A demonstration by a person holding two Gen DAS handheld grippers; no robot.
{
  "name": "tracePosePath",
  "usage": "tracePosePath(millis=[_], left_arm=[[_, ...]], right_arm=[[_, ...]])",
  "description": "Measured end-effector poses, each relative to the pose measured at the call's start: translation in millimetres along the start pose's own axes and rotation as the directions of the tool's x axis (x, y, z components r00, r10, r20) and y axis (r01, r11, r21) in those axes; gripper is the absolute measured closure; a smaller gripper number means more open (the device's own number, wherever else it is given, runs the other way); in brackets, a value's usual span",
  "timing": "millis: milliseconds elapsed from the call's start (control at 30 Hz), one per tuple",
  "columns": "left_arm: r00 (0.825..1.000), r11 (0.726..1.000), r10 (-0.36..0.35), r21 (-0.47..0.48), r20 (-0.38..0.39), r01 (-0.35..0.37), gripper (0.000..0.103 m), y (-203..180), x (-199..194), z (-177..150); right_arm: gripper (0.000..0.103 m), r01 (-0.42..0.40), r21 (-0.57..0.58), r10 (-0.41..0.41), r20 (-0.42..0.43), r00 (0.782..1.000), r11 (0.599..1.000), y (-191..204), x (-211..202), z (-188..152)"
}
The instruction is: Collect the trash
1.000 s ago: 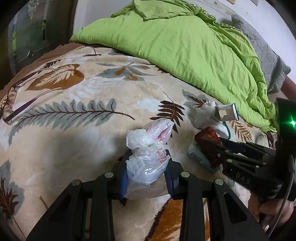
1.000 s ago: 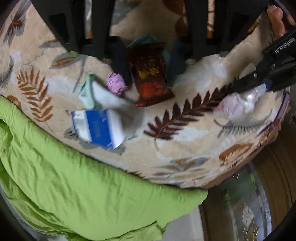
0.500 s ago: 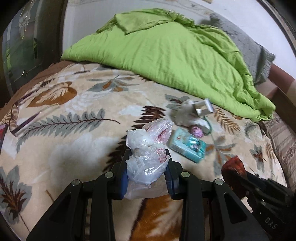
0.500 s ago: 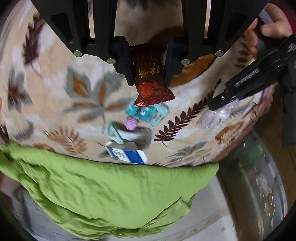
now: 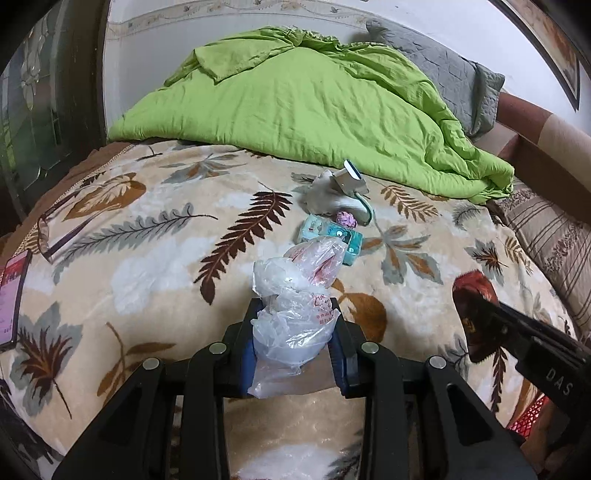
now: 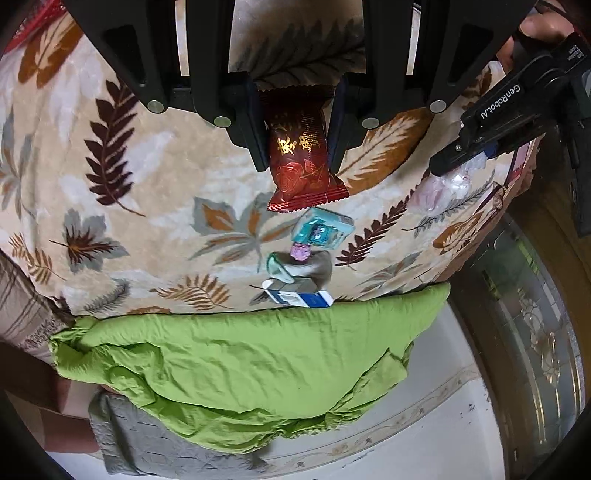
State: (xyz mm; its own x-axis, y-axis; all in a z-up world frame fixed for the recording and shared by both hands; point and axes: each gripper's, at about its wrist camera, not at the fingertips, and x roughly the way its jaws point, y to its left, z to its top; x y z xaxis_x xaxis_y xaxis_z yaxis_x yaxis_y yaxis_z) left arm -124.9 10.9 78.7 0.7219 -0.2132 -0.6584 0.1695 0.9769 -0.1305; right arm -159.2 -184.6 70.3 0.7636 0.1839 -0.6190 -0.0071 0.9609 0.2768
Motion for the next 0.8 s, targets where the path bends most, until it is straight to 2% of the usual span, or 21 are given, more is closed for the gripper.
tracePosePath(millis=[300, 800], left_arm=[[0.999, 0.999, 0.048, 0.025, 0.010, -0.048, 0.071, -6.4, 13.5, -4.5], [0.998, 0.997, 0.055, 0.044, 0.011, -0.056, 0.071, -9.0, 18.7, -6.1]], right_arm=[[0.069, -0.003, 0.000, 0.003, -0.003, 1.000, 1.000, 0.3, 5.1, -4.0], [0.069, -0.005, 0.017, 0.005, -0.002, 1.000, 1.000, -2.6, 5.6, -3.7]])
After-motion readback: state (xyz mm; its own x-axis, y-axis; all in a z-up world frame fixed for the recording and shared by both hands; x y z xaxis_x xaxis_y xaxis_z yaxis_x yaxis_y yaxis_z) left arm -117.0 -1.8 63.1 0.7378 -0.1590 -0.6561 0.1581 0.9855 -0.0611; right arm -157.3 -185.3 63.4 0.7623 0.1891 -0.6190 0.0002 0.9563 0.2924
